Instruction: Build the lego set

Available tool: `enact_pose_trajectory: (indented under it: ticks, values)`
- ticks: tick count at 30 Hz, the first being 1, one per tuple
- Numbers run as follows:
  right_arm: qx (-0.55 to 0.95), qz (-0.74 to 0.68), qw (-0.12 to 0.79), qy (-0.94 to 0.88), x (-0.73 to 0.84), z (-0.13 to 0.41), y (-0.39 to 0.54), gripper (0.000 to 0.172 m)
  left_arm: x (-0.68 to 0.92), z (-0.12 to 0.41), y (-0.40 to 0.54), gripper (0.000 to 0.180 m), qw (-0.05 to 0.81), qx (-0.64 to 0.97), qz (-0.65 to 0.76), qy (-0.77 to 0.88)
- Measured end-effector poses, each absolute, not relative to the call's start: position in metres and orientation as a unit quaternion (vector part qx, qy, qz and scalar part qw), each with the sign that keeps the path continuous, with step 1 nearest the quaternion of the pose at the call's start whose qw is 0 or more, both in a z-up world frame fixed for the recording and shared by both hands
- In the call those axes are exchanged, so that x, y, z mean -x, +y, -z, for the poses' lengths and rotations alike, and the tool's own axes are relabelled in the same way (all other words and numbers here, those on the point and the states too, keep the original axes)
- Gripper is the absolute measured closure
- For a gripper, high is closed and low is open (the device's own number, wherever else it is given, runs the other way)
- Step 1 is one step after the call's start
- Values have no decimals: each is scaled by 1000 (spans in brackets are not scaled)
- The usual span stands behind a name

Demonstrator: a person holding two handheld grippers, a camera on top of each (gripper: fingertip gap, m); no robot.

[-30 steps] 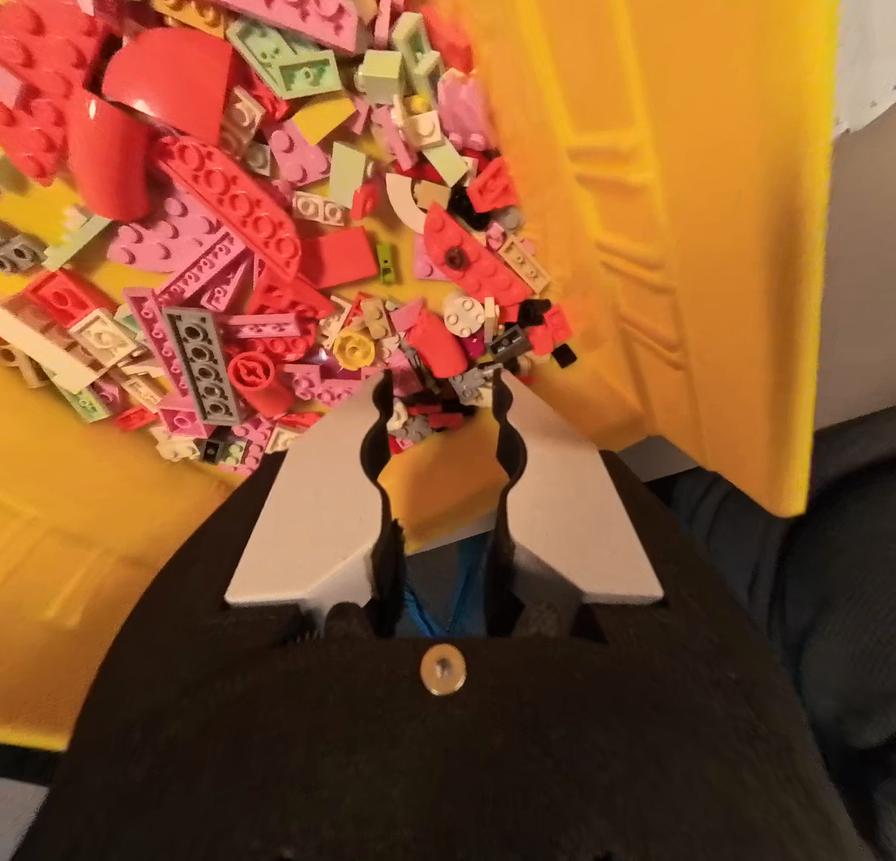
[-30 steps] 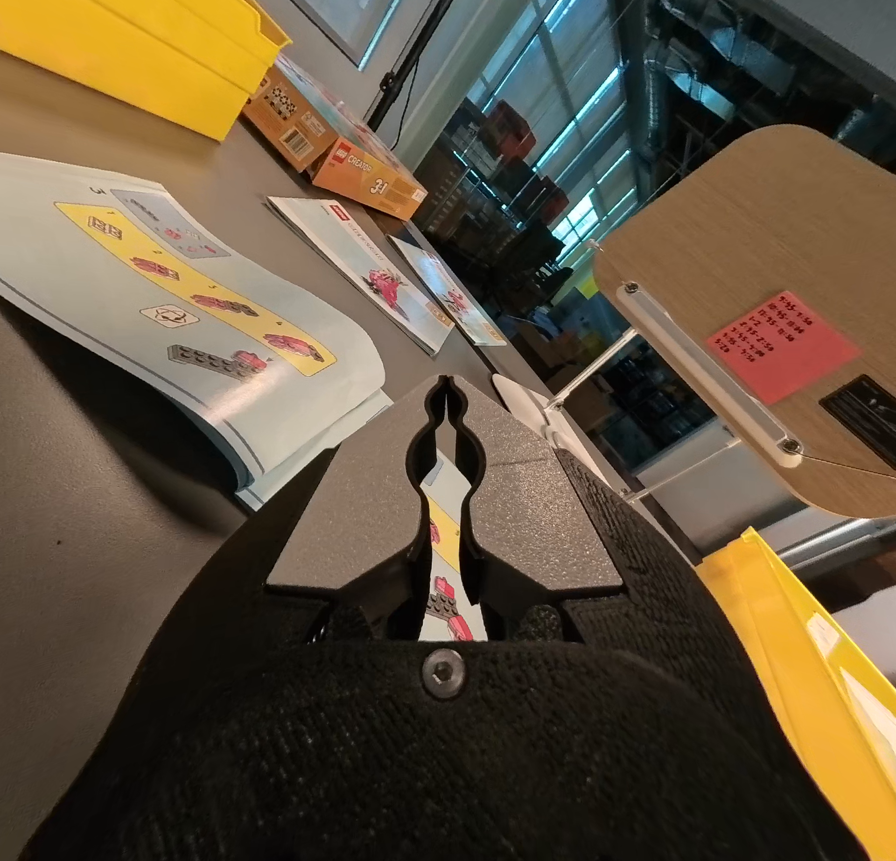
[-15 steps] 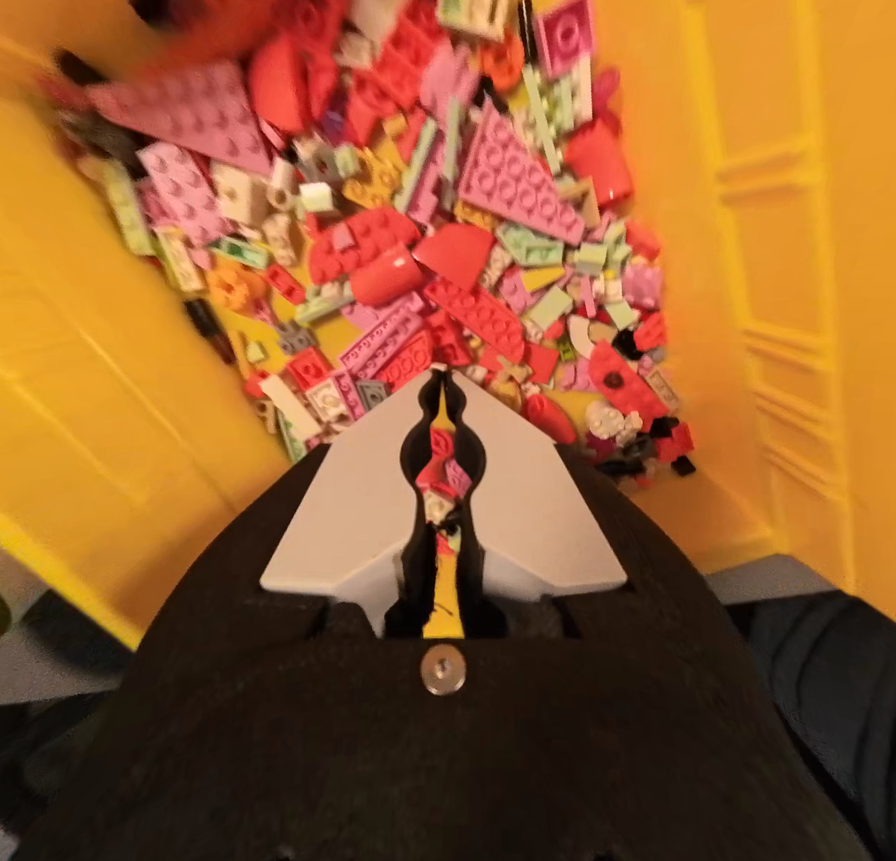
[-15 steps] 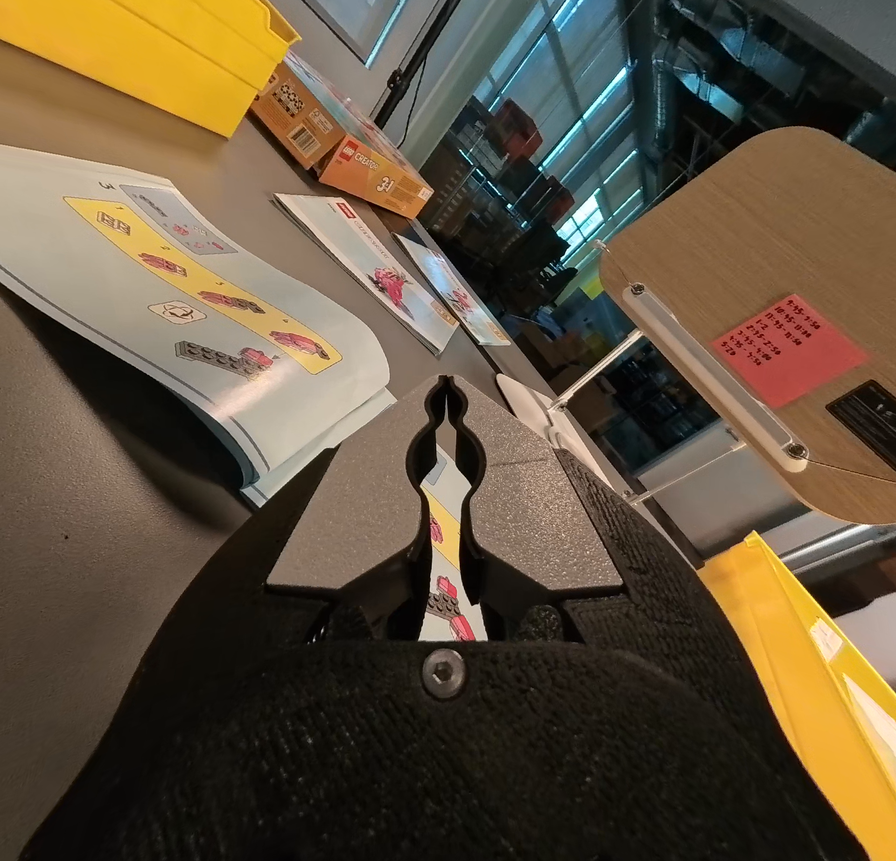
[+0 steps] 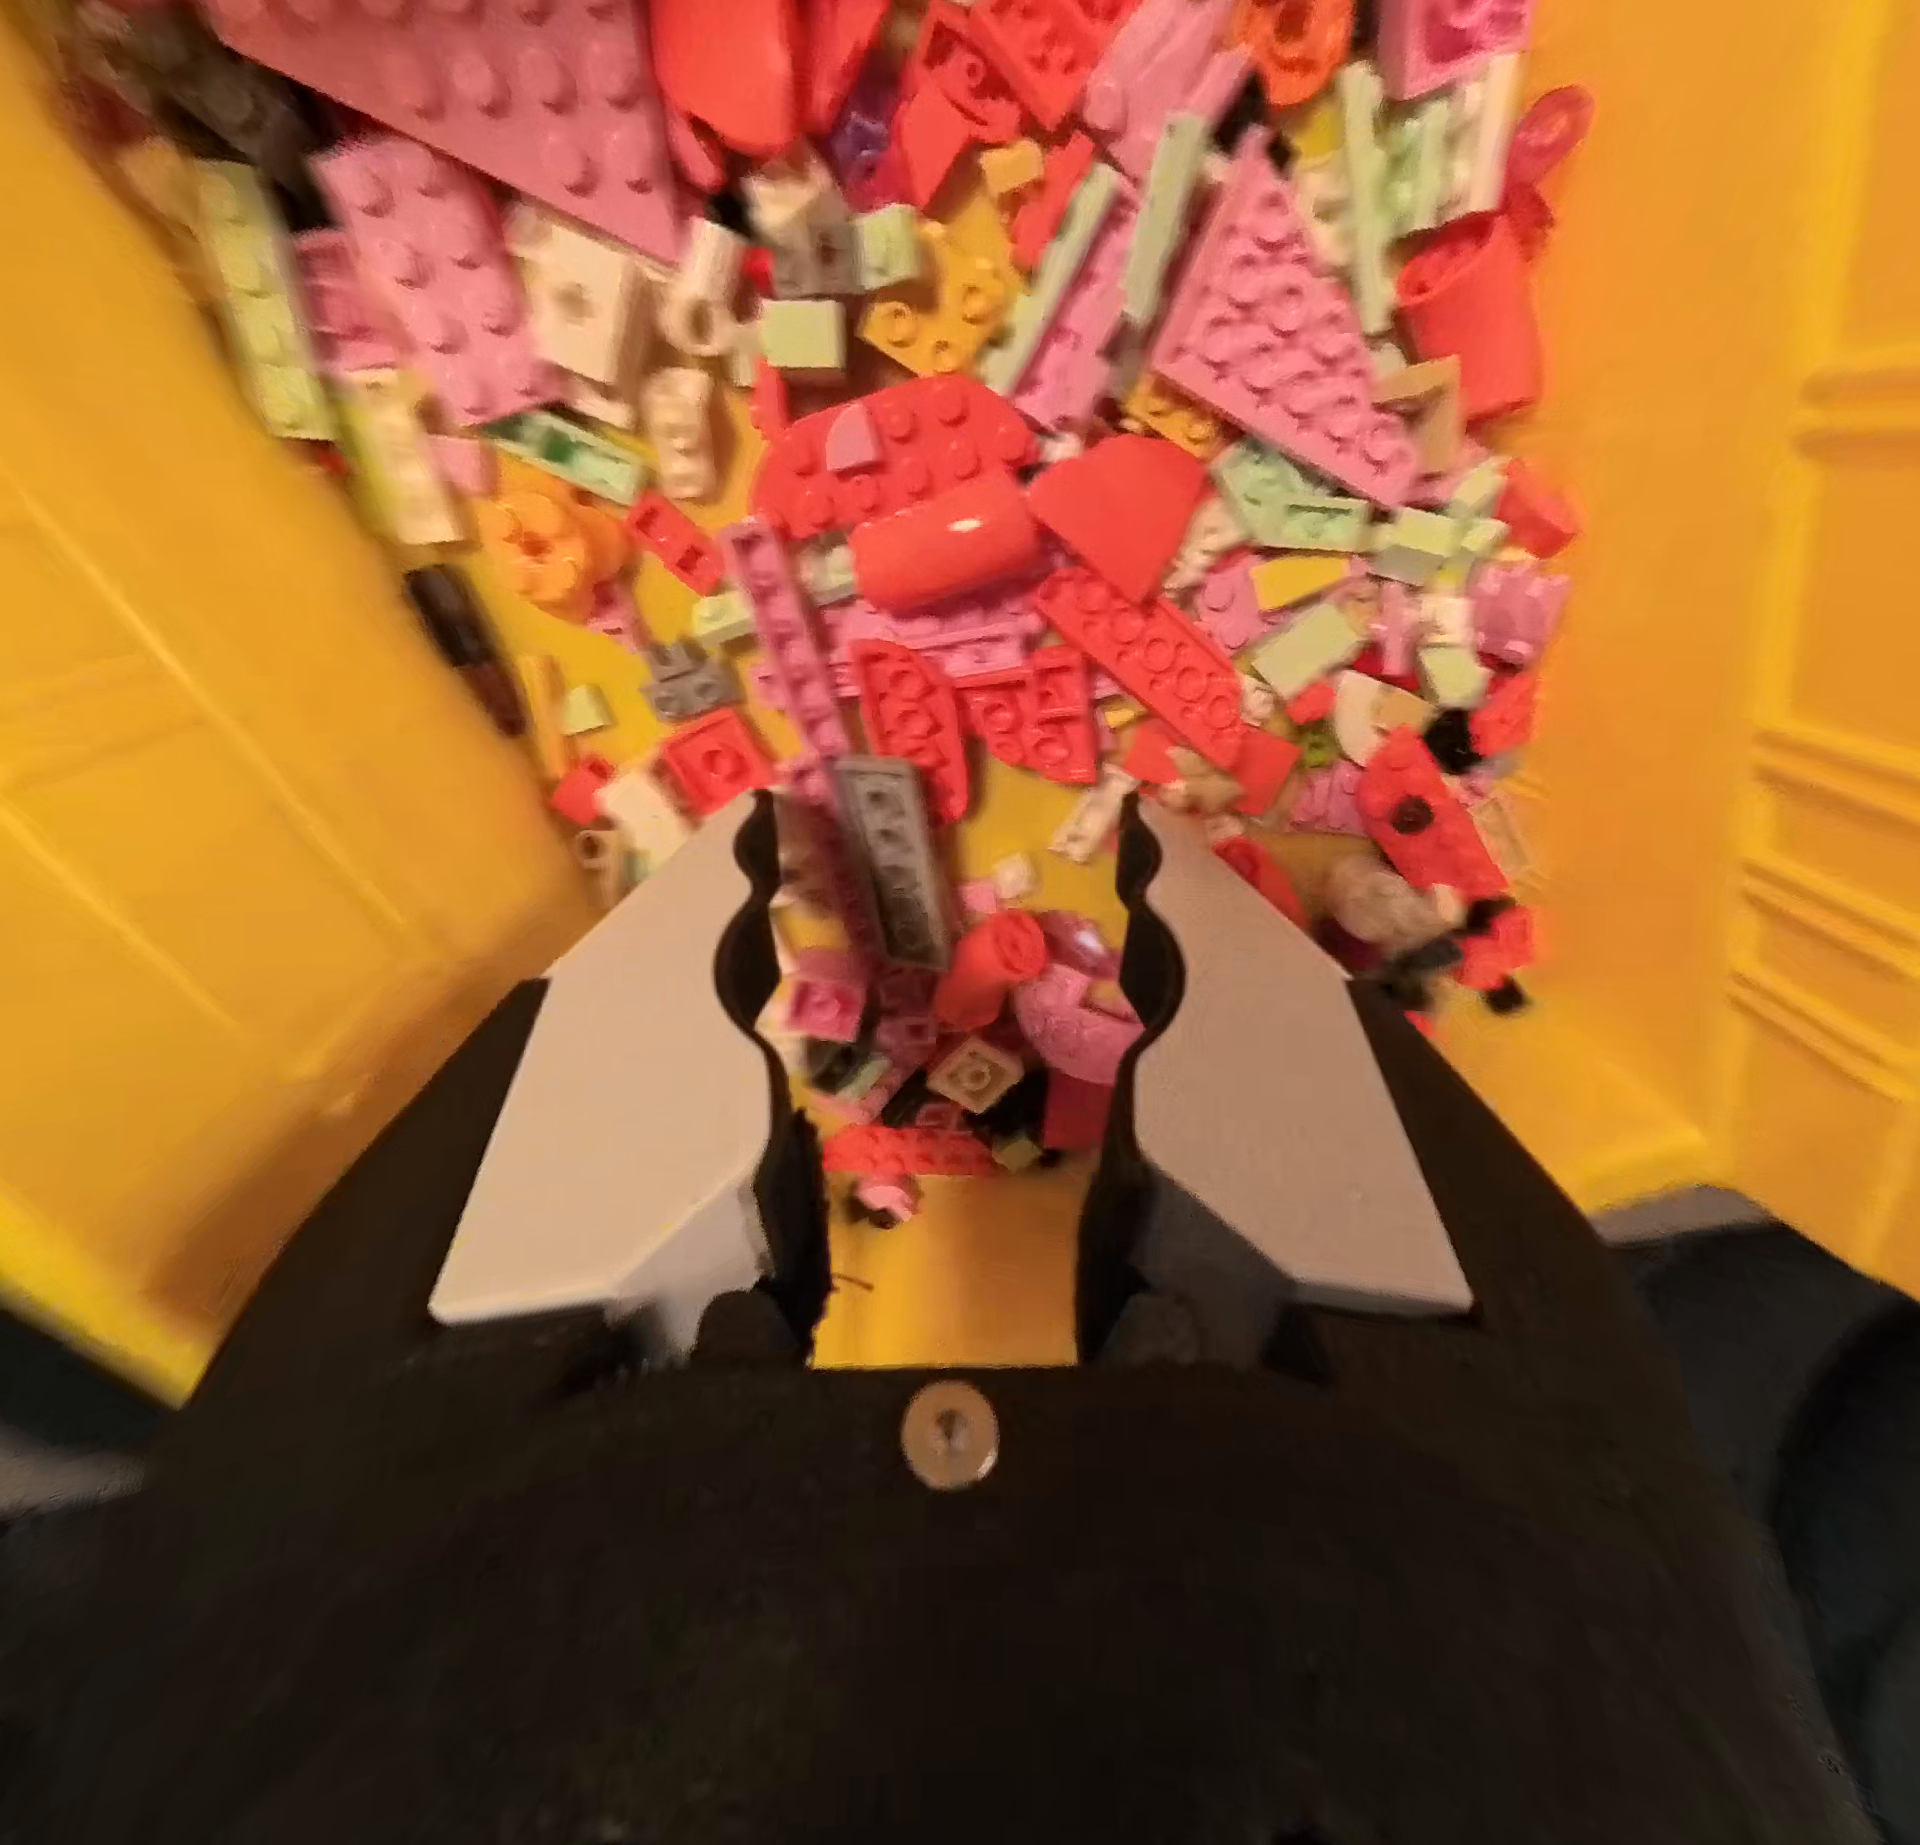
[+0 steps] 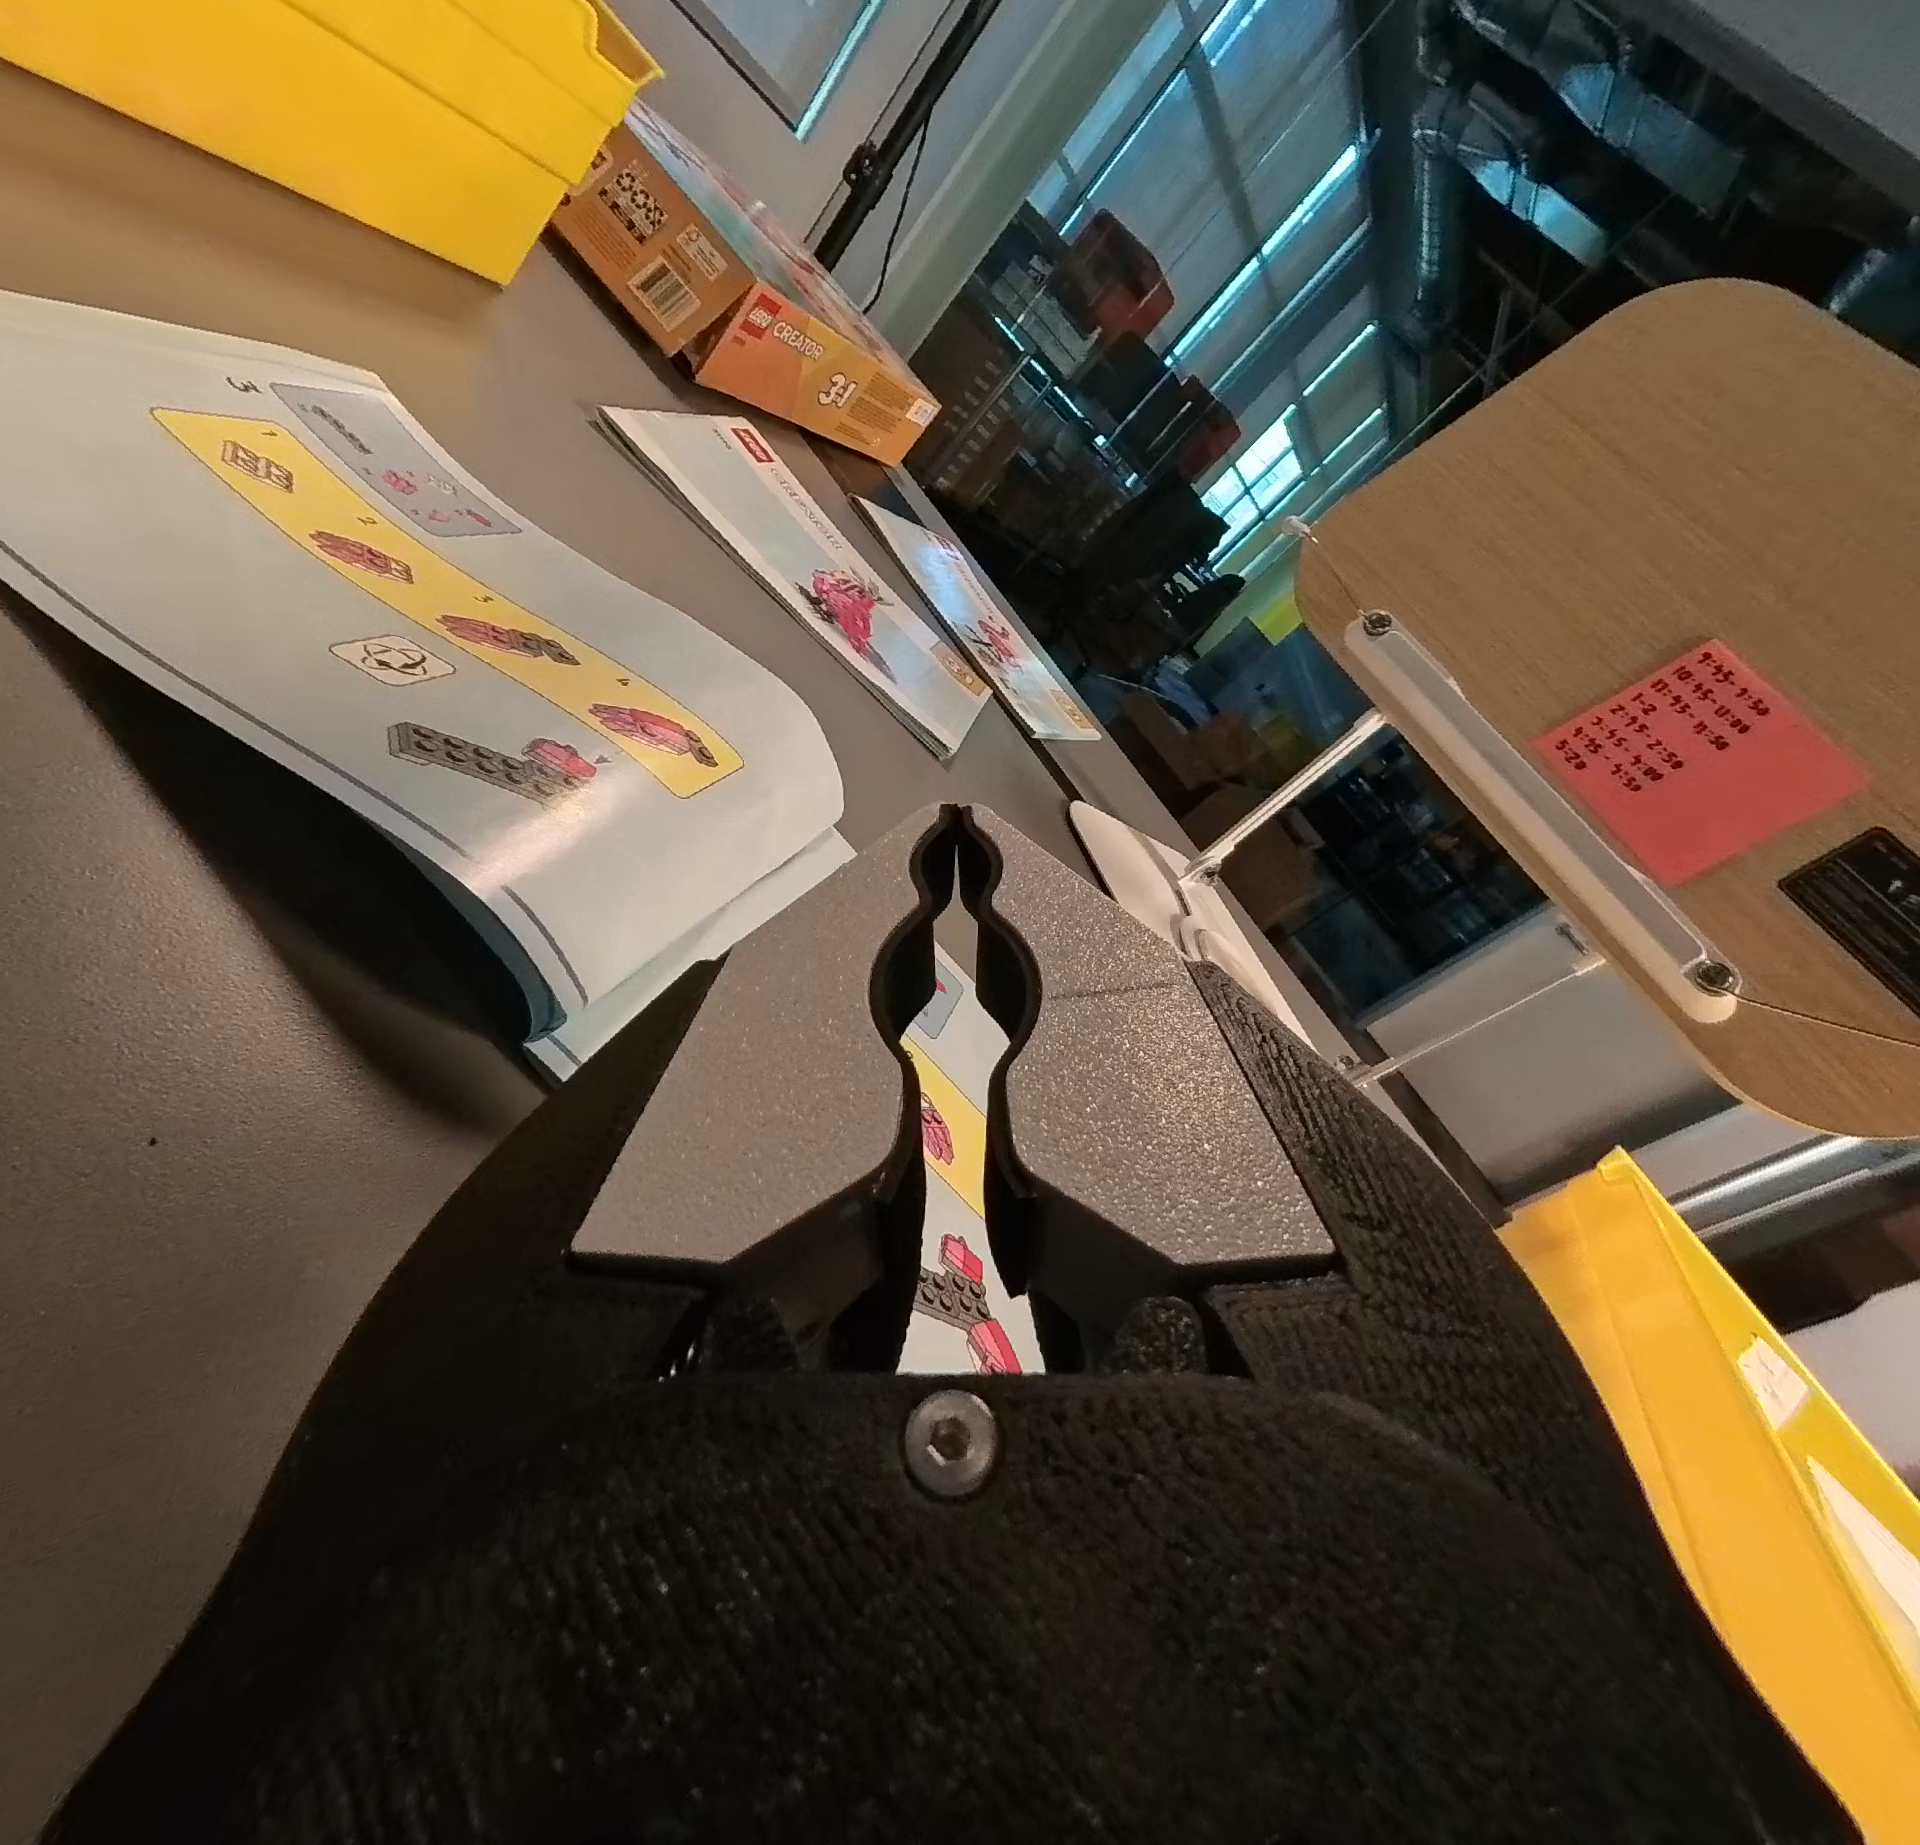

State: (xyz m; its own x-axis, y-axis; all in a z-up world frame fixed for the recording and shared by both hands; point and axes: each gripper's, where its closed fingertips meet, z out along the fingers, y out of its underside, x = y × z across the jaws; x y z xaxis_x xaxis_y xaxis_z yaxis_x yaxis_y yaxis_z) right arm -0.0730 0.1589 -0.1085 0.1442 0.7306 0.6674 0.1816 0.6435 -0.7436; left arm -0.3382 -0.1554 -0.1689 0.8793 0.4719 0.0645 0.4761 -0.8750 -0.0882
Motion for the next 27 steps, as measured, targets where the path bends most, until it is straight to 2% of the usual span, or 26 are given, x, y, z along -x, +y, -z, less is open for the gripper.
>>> enact_pose_trajectory:
  ticks: [1, 2, 4, 5, 9, 12, 14, 17, 22, 25, 27]
  values:
    - [368, -208, 661, -620, 73, 108, 159, 172, 329, 167, -149, 106, 64, 967, 56, -241]
    - [368, -208, 661, -620, 73, 108, 159, 172, 313, 160, -138, 116, 90, 962, 116, -231]
    - [368, -208, 661, -620, 73, 108, 159, 172, 275, 128, -107, 122, 170, 927, 266, -202]
    - [368, -208, 661, -620, 73, 108, 159, 172, 273, 115, -96, 130, 205, 912, 292, -201]
    - [368, -208, 661, -620, 73, 108, 159, 172, 338, 109, -83, 157, 238, 936, 133, -222]
    - [368, -209, 661, -620, 73, 108, 159, 172, 395, 114, -87, 180, 206, 952, -4, -225]
    - [367, -208, 661, -621, 73, 109, 159, 172, 418, 120, -86, 180, 182, 955, -48, -230]
    - [367, -209, 660, -621, 73, 109, 158, 172, 425, 132, -76, 180, 158, 956, -27, -247]
    - [366, -209, 660, -622, 73, 109, 158, 172, 446, 155, -97, 180, 52, 965, -86, -242]
    - [366, -211, 660, -622, 73, 109, 158, 172, 433, 166, -106, 180, 12, 968, -53, -247]
    - [366, -211, 659, -623, 73, 109, 158, 172, 407, 173, -110, 180, -9, 967, 16, -255]
